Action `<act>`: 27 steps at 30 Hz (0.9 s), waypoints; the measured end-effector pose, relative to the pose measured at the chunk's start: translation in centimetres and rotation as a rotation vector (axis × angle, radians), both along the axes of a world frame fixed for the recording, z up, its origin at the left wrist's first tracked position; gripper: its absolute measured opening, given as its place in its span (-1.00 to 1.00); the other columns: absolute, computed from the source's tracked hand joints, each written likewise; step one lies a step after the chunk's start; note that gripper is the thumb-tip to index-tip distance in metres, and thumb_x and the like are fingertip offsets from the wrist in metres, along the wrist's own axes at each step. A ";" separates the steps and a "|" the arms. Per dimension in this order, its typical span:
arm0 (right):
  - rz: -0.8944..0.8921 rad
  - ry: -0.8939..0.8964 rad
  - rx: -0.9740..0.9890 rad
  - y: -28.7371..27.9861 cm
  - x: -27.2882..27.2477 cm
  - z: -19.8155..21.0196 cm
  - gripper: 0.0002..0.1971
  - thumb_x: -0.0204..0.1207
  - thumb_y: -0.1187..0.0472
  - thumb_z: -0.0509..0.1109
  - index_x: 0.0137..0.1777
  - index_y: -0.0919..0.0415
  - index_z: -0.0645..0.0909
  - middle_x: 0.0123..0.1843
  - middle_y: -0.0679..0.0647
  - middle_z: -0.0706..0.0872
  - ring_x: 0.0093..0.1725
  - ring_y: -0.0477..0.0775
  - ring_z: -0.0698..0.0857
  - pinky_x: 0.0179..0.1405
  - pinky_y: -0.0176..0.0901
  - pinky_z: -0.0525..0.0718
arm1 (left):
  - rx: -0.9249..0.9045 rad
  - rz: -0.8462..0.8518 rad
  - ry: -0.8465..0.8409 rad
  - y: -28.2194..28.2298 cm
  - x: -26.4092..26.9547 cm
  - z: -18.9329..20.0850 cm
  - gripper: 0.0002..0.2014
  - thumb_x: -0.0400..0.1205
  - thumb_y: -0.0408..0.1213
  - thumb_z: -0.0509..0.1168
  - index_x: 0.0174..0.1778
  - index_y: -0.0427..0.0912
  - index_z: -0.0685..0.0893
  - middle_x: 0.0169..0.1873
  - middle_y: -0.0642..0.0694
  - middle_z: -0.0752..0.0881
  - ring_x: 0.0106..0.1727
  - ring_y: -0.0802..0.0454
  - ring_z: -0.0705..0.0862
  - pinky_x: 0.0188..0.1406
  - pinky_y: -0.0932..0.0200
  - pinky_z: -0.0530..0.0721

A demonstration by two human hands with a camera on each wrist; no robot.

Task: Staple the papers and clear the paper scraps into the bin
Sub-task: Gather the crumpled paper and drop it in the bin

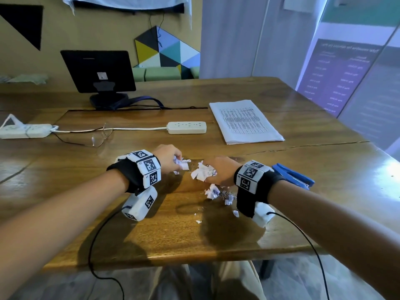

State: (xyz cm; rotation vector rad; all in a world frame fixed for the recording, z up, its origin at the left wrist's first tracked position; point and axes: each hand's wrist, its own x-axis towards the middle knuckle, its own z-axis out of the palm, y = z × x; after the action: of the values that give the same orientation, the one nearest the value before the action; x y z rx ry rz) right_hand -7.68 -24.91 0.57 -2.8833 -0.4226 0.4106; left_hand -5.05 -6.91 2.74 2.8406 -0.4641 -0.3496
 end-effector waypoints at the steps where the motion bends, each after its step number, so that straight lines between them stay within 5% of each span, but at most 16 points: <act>1: -0.023 -0.016 0.010 -0.4 0.0 0.2 -0.46 0.55 0.08 0.34 0.50 0.20 0.37 0.40 0.20 0.57 0.36 0.21 0.56 0.26 -0.08 0.51 | -0.020 -0.003 0.005 0.0 -0.2 0.2 -0.78 0.59 -0.22 0.36 0.07 -0.25 0.71 -0.12 -0.14 0.72 -0.38 0.11 0.54 -0.29 0.22 0.52; 4: -0.088 -0.047 0.024 -1.8 0.0 1.2 -0.40 0.56 0.05 0.33 0.56 0.21 0.30 0.51 0.17 0.49 0.47 0.18 0.47 0.41 -0.09 0.41 | -0.078 -0.017 0.034 0.0 -0.5 0.8 -0.89 0.60 -0.21 0.35 -0.10 -0.17 0.67 -0.15 -0.14 0.72 -0.42 0.11 0.63 -0.37 0.26 0.62; 8: -0.175 -0.039 0.098 -4.3 -0.6 2.2 -0.36 0.55 0.04 0.35 0.58 0.19 0.26 0.58 0.15 0.39 0.54 0.15 0.38 0.47 -0.08 0.33 | -0.117 -0.058 0.056 -1.2 -1.3 1.6 -0.89 0.61 -0.18 0.32 -0.14 -0.14 0.62 0.01 -0.23 0.72 -0.07 -0.15 0.74 0.00 -0.05 0.76; 10: -0.208 -0.042 0.133 -5.8 -1.5 2.5 -0.36 0.54 0.06 0.36 0.58 0.18 0.27 0.55 0.14 0.42 0.52 0.16 0.41 0.43 -0.08 0.37 | -0.122 -0.099 0.050 -2.3 -1.7 2.0 -0.89 0.61 -0.18 0.32 -0.14 -0.14 0.62 0.02 -0.22 0.71 -0.11 -0.11 0.70 -0.03 -0.04 0.74; 13: -0.249 -0.050 0.238 -8.9 -3.6 2.4 -0.47 0.51 0.12 0.40 0.46 0.21 0.42 0.16 0.05 0.57 0.21 0.14 0.60 0.07 -0.18 0.47 | -0.153 -0.194 0.071 -4.5 -3.0 2.5 -0.91 0.62 -0.16 0.31 -0.14 -0.08 0.60 -0.09 -0.13 0.71 -0.24 -0.02 0.64 -0.27 0.13 0.61; 17: -0.326 -0.070 0.451 -14.3 -8.3 1.4 -0.70 0.46 0.22 0.45 0.17 0.17 0.54 -0.21 0.00 0.58 -0.28 -0.03 0.51 -0.22 -0.24 0.46 | -0.182 -0.390 0.066 -9.0 -6.0 2.9 -0.88 0.60 -0.11 0.31 -0.21 -0.04 0.61 -0.17 -0.07 0.71 -0.27 0.05 0.60 -0.26 0.17 0.48; 23: -0.495 -0.134 0.500 -21.6 -17.6 0.7 -0.76 0.48 0.24 0.47 -0.06 -0.12 0.51 -0.29 -0.14 0.62 -0.43 -0.32 0.54 -0.37 -0.53 0.47 | -0.265 -0.664 0.148 -17.3 -10.5 2.0 -0.91 0.61 -0.14 0.31 -0.20 0.04 0.57 -0.25 0.02 0.64 -0.31 0.12 0.60 -0.21 0.20 0.51; 27: -0.614 -0.109 0.418 -25.0 -23.5 -0.5 -0.71 0.46 0.22 0.48 0.04 -0.13 0.50 -0.16 -0.23 0.63 -0.27 -0.34 0.62 -0.28 -0.53 0.49 | -0.279 -0.793 0.300 -22.9 -13.4 -0.3 -0.84 0.63 -0.14 0.29 -0.04 -0.16 0.65 -0.32 0.02 0.62 -0.40 0.17 0.57 -0.30 0.19 0.54</act>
State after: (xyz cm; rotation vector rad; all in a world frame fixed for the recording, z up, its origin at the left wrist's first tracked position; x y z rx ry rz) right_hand -31.14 -49.88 0.08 -2.4566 0.3299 0.0488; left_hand -18.48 -29.80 2.45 2.1684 -1.4257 -0.7587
